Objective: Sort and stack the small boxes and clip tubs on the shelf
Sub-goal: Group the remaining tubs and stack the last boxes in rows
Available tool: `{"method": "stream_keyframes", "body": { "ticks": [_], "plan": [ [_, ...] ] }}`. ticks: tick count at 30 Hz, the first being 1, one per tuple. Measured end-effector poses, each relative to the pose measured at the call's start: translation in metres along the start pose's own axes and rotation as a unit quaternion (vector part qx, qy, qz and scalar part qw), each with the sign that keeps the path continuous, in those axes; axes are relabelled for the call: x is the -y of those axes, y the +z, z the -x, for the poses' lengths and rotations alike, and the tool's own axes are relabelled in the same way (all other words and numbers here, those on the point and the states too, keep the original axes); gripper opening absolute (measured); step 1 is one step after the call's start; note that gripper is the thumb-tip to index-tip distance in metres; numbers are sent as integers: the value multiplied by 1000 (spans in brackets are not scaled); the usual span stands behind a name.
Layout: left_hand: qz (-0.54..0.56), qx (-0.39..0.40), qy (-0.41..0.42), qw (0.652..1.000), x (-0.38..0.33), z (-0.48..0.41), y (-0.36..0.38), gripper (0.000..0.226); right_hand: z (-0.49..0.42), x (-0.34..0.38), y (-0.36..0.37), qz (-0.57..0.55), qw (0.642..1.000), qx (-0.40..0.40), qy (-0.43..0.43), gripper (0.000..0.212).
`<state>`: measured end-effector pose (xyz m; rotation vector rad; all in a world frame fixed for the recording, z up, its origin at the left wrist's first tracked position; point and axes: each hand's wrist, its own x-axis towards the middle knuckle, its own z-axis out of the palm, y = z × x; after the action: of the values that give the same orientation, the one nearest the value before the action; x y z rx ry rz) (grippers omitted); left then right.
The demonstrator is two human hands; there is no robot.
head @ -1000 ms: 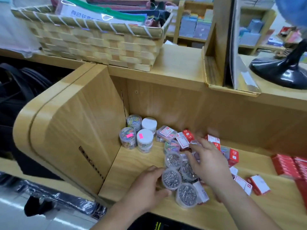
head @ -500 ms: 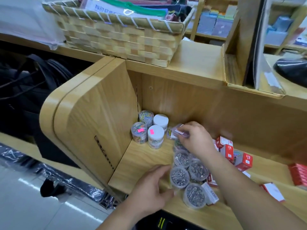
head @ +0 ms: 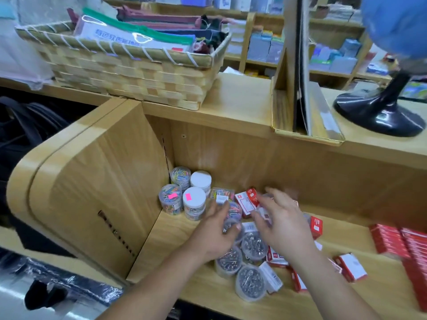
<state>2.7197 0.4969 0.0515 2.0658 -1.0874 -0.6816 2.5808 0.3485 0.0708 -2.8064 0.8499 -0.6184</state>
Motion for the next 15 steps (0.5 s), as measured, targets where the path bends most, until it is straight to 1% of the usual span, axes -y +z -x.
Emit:
{"method": "stream_keyframes", "body": {
  "ticks": [2,5,10,13,15],
  "plan": [
    [17,-17,-3,1000,1,-3,4,77,-1,9,5,-26,998,36,-54,45],
    [56,-23,-10,998,1,-6,6,76,-1,9,11,25,992,108,-57,54],
    [40,-22,-19,999,6,-10,6,74,7,-4,11,70,990,97,-70,49],
    [31,2,0,1000,7,-7,10,71,16,-16,6,77,990,99,-57,48],
    [19,4,13,1000,8,-7,12,70,17,-20,1,72,990,108,-47,49]
  ]
}}
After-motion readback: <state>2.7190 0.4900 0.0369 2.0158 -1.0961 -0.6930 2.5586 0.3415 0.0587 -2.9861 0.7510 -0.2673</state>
